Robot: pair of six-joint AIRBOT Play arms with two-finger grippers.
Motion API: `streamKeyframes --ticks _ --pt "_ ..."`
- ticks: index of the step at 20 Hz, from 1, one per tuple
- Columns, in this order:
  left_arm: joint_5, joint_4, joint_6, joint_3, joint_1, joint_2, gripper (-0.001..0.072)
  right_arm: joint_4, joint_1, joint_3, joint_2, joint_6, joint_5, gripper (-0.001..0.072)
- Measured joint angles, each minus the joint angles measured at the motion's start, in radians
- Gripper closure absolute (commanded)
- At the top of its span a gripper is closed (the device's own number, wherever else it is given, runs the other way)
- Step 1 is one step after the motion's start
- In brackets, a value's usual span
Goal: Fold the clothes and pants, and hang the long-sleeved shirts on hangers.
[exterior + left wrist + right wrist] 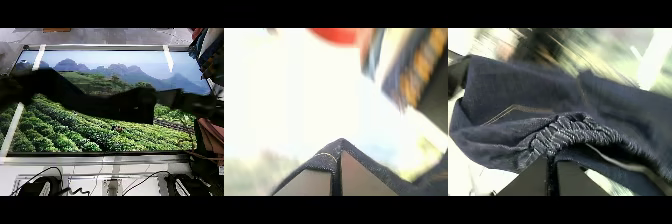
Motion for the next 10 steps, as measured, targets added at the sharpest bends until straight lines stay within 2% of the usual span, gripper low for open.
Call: streamKeyframes --ticks 3,5,8,10 --pt "0.085 0.018 -0.022 0.045 0.0 0.133 0.0695 0.06 0.013 0.074 0.087 0.13 -0.039 0.0678" --pt "0.103 0.082 -0.107 0.057 0.0 0.187 0.0695 0.046 0.038 0.095 0.129 0.214 -0.09 0.0678" --pt "0.035 0.267 -0.31 0.057 0.0 0.183 0.0694 -0.121 0.091 0.092 0.141 0.382 -0.152 0.0678" --pt "-0.035 0.344 -0.396 0.03 -0.005 0.115 0.0694 -0.266 0.151 0.048 0.11 0.515 -0.206 0.0678"
